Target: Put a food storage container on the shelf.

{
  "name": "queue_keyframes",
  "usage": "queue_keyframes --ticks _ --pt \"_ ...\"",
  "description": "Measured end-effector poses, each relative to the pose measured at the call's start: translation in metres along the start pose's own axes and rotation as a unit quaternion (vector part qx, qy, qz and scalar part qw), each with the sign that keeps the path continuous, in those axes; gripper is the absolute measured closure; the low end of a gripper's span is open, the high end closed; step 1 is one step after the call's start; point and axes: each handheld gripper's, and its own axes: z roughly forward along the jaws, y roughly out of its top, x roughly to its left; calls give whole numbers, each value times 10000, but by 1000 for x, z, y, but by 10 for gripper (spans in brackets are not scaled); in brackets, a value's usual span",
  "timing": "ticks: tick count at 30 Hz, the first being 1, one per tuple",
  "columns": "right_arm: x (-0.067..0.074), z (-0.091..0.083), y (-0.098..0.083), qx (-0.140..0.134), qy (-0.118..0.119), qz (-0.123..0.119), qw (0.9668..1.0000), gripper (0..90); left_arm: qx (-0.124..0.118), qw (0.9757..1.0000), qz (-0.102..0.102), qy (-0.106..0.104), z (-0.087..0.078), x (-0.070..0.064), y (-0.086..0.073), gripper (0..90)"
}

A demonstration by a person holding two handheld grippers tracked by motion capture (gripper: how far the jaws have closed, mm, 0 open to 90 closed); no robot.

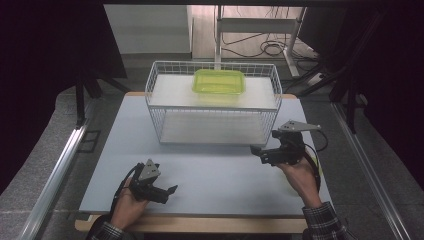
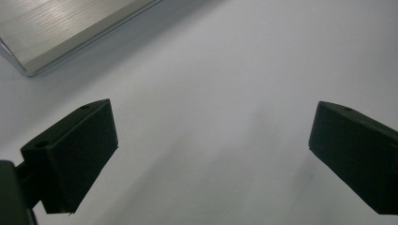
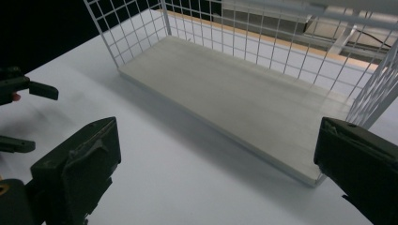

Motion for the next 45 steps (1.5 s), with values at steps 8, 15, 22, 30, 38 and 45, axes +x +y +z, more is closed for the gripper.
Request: queue_keyframes --ticks 8,15,22,30,38,45 --pt "3 3 -21 84 -43 12 10000 25 25 10000 20 14 1 -1 0 16" --pt "6 7 -39 145 -126 -35 9998 26 53 10000 38 13 1 -1 0 16" --pt "8 13 -56 279 -129 -62 9995 27 54 10000 48 30 1 -1 0 16" --pt "14 19 -74 439 -71 -124 9989 27 73 9999 92 39 1 -2 0 17" --pt "17 29 -92 788 -43 -238 9966 26 114 9999 123 24 2 -3 0 16" --pt "15 29 -94 905 -105 -100 9958 26 155 9997 171 40 3 -4 0 16"
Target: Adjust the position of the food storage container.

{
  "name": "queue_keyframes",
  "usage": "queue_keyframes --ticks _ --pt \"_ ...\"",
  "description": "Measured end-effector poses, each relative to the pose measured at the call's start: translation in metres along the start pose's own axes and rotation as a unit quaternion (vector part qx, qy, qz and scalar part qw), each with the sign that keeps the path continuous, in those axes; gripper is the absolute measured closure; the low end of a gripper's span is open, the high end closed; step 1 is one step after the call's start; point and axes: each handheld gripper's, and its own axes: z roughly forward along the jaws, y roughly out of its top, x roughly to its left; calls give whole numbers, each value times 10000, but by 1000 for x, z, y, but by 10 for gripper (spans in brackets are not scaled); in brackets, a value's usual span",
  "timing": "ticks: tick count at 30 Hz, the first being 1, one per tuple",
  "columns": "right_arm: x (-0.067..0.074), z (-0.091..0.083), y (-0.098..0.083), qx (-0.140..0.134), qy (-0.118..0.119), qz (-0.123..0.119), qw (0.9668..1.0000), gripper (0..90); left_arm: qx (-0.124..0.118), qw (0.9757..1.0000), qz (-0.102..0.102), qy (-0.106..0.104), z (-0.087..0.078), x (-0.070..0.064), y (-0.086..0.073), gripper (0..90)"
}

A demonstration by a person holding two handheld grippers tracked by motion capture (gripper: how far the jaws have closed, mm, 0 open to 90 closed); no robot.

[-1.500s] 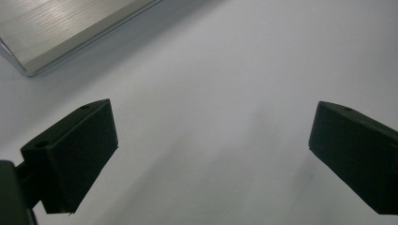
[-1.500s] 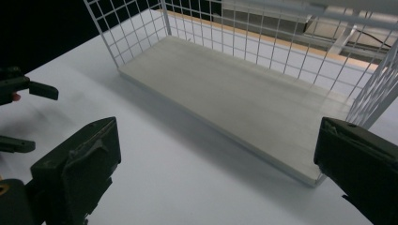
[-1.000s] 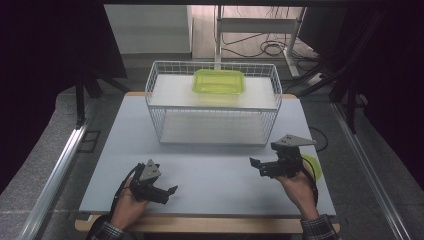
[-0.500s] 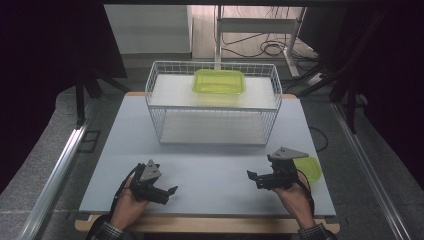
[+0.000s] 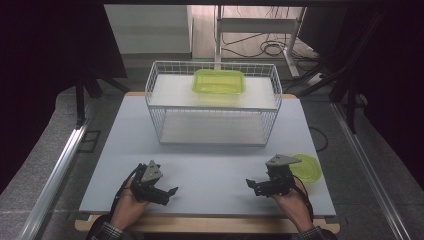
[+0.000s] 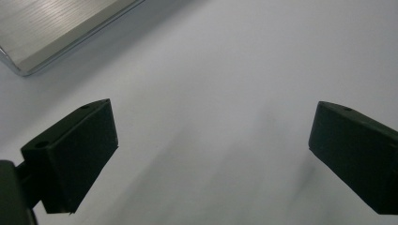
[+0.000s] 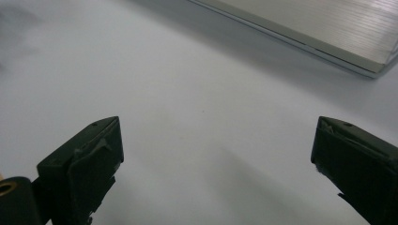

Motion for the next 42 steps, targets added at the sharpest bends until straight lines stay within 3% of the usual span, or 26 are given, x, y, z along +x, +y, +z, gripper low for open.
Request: queue_keyframes --ticks 3,7,14,17,22,29,31,38,42 --pt "-2 -2 1 21 -61 100 9999 14 -1 10000 -6 -5 0 0 0 16" --pt "-8 -10 6 55 67 406 9991 12 -4 10000 -6 -3 0 0 0 16" --pt "-25 -35 13 -349 -248 635 9971 178 -1 10000 -9 5 0 0 0 16" --pt "-38 -47 12 -471 -512 739 9948 304 -1 10000 -18 6 0 0 0 17" --pt "-58 -60 5 -423 -862 910 9912 521 11 10000 -8 1 0 0 0 17" --pt "-79 -76 -5 -487 -1170 1078 9861 843 -11 10000 -39 11 0 1 0 16" --pt "-85 -81 -8 -492 -1294 1170 9834 890 -14 10000 -27 15 -1 1 0 17" --pt "-109 -99 -25 -468 -1846 1479 9705 893 -15 10000 -29 16 -1 1 0 17" --pt "-120 -105 -34 -420 -2048 1627 9643 893 -9 10000 -32 19 0 1 0 17"
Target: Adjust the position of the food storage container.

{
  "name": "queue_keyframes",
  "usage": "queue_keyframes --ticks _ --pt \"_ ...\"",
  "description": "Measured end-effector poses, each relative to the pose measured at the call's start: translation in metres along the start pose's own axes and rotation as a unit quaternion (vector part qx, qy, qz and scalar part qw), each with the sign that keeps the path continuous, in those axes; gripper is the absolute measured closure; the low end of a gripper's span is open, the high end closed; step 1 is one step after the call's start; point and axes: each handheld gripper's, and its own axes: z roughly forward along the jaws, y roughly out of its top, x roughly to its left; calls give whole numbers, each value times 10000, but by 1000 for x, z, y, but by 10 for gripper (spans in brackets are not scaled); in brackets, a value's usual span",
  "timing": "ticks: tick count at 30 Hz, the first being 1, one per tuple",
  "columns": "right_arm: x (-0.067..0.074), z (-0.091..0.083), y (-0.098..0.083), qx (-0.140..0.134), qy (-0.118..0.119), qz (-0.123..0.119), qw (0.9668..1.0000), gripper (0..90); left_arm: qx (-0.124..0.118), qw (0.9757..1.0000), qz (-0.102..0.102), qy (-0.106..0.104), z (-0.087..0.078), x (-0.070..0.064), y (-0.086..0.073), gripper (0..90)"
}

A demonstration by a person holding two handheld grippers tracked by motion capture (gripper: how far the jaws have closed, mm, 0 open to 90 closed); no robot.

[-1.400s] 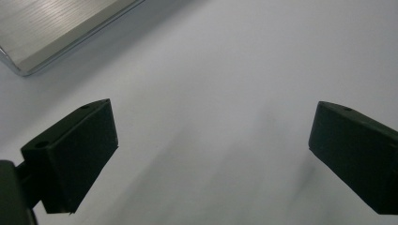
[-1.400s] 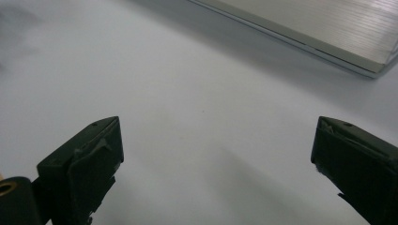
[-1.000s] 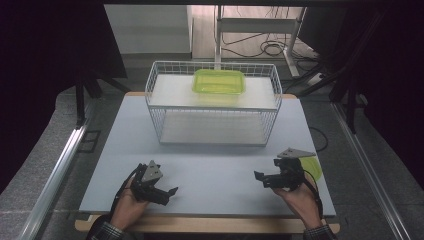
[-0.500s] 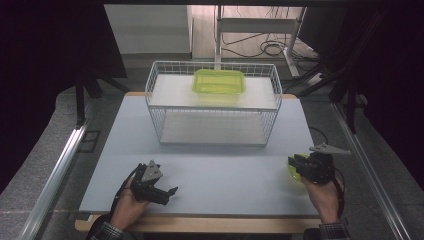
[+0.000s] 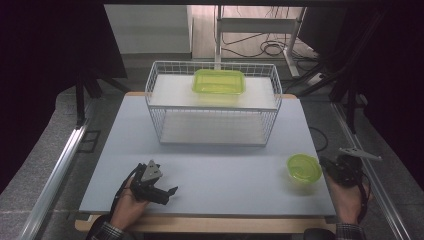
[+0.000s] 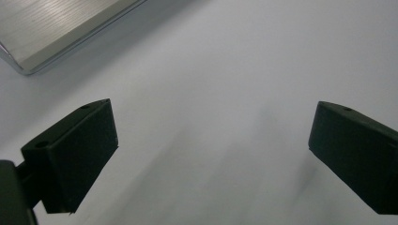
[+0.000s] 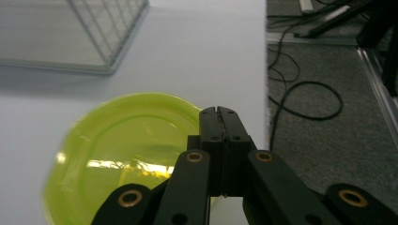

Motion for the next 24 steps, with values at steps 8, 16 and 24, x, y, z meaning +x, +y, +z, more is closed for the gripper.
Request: queue_keyframes --ticks 8,16,24 --pt "-14 9 -10 205 -104 116 9997 893 13 10000 16 7 0 0 0 17" --pt "-11 19 -15 413 62 162 9990 893 34 10000 19 12 0 -1 0 18" --pt "9 22 -15 524 304 138 9981 893 45 10000 33 27 0 -1 0 18"
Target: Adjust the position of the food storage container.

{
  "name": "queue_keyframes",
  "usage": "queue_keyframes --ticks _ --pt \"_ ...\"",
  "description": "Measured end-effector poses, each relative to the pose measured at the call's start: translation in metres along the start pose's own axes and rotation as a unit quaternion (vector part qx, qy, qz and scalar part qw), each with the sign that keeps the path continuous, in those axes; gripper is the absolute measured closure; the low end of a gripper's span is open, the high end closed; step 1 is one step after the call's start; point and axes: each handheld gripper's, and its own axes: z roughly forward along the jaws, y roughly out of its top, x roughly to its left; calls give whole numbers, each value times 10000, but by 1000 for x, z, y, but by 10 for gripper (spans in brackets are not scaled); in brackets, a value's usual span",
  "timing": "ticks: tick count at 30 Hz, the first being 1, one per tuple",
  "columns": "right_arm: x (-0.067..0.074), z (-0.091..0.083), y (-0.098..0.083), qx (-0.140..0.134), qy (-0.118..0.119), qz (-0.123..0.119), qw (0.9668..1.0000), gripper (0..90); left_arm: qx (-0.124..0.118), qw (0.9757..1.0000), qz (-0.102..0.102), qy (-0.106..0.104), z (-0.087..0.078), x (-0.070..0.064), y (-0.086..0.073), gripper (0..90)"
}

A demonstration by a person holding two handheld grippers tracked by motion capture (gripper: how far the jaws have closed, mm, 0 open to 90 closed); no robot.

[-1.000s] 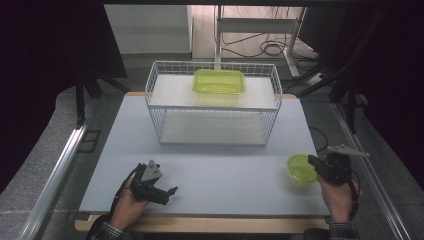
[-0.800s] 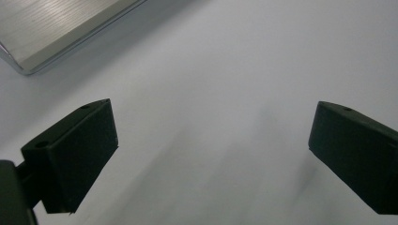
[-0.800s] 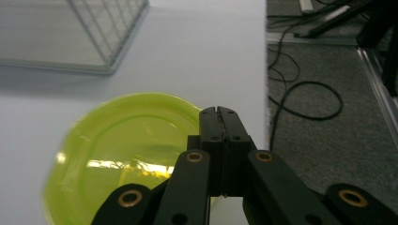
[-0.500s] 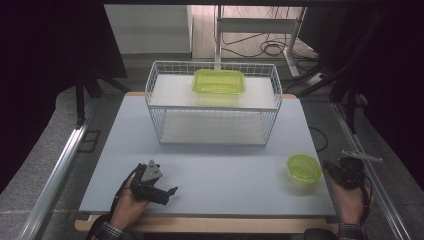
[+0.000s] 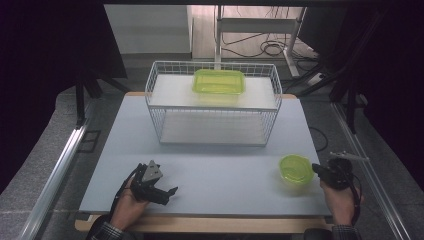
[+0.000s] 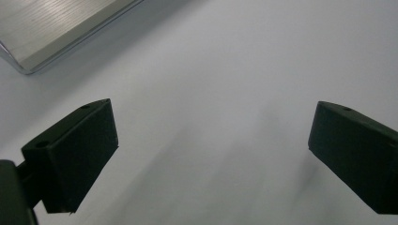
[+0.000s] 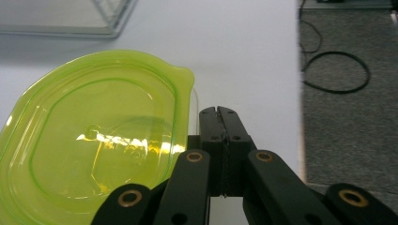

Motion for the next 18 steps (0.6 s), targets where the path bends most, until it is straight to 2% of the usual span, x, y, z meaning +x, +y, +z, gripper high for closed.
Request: queue_keyframes --ticks 9,15,18 --pt "31 7 0 136 427 -150 9989 892 19 10000 22 14 0 0 0 19" --pt "54 11 -1 272 877 -282 9954 888 37 10000 41 22 0 -1 0 19" --pt "56 10 -1 270 840 -359 9954 884 34 10000 39 25 0 -1 0 19"
